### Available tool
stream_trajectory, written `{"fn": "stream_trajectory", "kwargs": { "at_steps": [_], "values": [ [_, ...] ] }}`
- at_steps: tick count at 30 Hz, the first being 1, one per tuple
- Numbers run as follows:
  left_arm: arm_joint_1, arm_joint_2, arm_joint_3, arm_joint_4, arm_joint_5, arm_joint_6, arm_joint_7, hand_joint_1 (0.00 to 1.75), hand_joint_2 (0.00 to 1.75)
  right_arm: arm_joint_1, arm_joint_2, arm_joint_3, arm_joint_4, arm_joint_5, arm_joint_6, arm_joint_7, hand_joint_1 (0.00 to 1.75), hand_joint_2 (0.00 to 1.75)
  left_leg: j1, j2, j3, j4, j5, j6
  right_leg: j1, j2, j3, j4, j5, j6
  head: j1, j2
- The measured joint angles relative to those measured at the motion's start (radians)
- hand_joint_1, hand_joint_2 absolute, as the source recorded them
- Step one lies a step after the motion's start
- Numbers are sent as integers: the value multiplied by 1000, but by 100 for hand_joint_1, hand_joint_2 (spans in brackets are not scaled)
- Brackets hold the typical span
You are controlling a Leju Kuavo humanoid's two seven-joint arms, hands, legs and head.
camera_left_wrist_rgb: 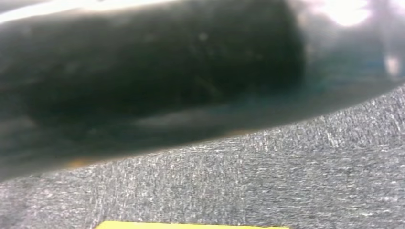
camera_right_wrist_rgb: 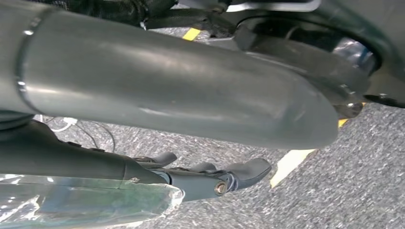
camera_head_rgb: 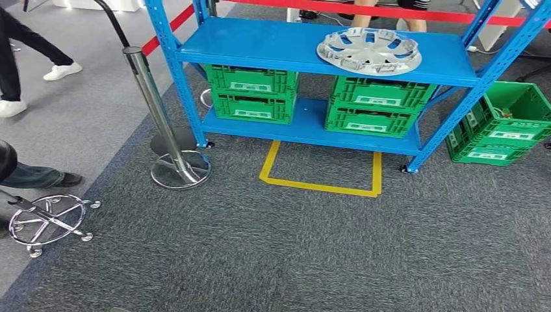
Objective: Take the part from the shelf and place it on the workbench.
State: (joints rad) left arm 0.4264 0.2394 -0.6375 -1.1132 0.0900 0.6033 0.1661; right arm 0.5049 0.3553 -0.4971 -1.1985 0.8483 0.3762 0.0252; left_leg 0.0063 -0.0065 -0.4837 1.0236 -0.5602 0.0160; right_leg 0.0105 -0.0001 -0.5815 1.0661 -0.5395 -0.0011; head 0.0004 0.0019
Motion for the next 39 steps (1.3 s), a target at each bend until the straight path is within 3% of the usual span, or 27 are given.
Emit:
{"fn": "stream_trajectory", "kwargs": {
  "at_steps": [2,5,7,9,10,11,13,15,17,20,21,23,24,25,26,27,28,30,31,35,37,39],
  "values": [
    [2,-4,6,-2,-3,-2,3,0,0,3,0,0,0,-3,-1,1,0,0,0,-1,7,6,1,-13,5,1,4,-20,-9,-11,0,0],
    [5,-6,11,-4,-4,-3,4,0,0,7,1,-1,0,-4,-1,1,0,0,1,0,15,34,-17,-29,-3,-1,40,-44,22,-23,-3,0],
    [4,-6,17,-6,-6,-3,4,0,0,3,1,-2,0,-5,1,0,0,0,3,1,-25,114,-72,-40,-6,-3,57,-52,22,-28,-8,0],
    [8,-6,25,-7,-15,-7,4,0,0,2,1,-2,0,-6,5,-3,0,0,7,1,-94,219,-119,-49,-6,-2,61,-52,17,-31,-9,0],
    [11,-7,30,-7,-21,-11,4,0,0,2,1,-2,0,-8,8,-4,0,0,8,1,-117,243,-117,-51,-7,-2,64,-52,14,-31,-9,0],
    [14,-8,35,-7,-29,-16,5,0,0,3,1,-2,1,-11,10,-5,0,0,10,1,-124,233,-93,-52,-8,-1,67,-52,10,-29,-9,0],
    [22,-10,50,-9,-50,-30,7,0,0,3,2,-2,1,-20,13,-5,0,0,12,2,-94,125,-3,-53,-10,0,77,-52,-1,-24,-9,0],
    [26,-15,67,-10,-70,-44,9,0,0,2,2,-2,1,-30,13,-5,0,0,10,4,-65,29,34,-47,-9,1,87,-49,-12,-13,-10,0],
    [32,-21,83,-12,-85,-55,10,0,0,2,2,-1,1,-38,12,-3,0,0,5,6,-62,10,30,-33,-8,1,91,-49,-20,1,-10,0],
    [42,-31,106,-16,-104,-69,10,0,0,3,2,-1,1,-47,10,-1,0,0,9,5,-56,2,49,-10,-10,0,85,-29,-42,20,-7,0],
    [43,-35,114,-17,-111,-74,10,0,0,2,2,0,1,-49,10,-1,0,0,12,6,-54,-1,51,-4,-11,0,69,6,-64,25,-4,0],
    [44,-43,129,-18,-121,-83,10,0,0,2,2,1,1,-54,9,1,0,0,12,7,-53,-2,48,3,-14,0,2,131,-125,32,1,0],
    [45,-46,135,-18,-126,-87,10,0,0,2,2,1,1,-56,9,2,0,0,12,7,-51,-2,45,5,-15,0,-35,193,-146,34,2,0],
    [47,-50,142,-18,-129,-91,9,0,0,3,2,1,1,-58,8,2,0,0,11,7,-49,-2,42,5,-15,0,-62,230,-148,36,2,0],
    [48,-53,148,-18,-132,-94,9,0,0,3,2,1,2,-59,7,2,0,0,11,6,-45,-2,38,4,-15,0,-72,230,-128,36,2,0],
    [49,-56,153,-18,-134,-96,9,0,0,3,2,1,2,-60,6,3,0,0,11,5,-38,-2,33,3,-15,0,-60,190,-90,35,2,0],
    [50,-58,157,-18,-136,-97,9,0,0,3,2,1,2,-61,5,3,0,0,12,5,-30,-2,27,0,-15,-1,-35,123,-44,32,2,0],
    [52,-63,165,-18,-140,-99,8,0,0,3,2,2,2,-62,3,3,0,0,8,3,-18,-1,16,-9,-13,-1,13,8,10,24,2,0],
    [52,-65,169,-18,-143,-102,7,0,0,2,2,2,2,-64,3,4,0,0,7,3,-15,-2,13,-15,-12,0,26,-20,17,20,2,0],
    [53,-76,195,-18,-174,-127,3,0,0,4,2,2,2,-74,2,9,0,0,10,2,-12,0,3,-36,-13,1,41,-41,21,-2,1,0],
    [54,-81,210,-19,-187,-136,2,0,0,3,2,1,2,-78,2,12,0,0,11,3,-45,74,-39,-44,-16,-1,51,-51,22,-13,-3,0],
    [57,-86,224,-19,-199,-145,2,0,0,2,2,1,2,-79,2,13,0,0,11,4,-118,206,-92,-49,-15,-3,55,-53,16,-19,-5,0]
  ]
}}
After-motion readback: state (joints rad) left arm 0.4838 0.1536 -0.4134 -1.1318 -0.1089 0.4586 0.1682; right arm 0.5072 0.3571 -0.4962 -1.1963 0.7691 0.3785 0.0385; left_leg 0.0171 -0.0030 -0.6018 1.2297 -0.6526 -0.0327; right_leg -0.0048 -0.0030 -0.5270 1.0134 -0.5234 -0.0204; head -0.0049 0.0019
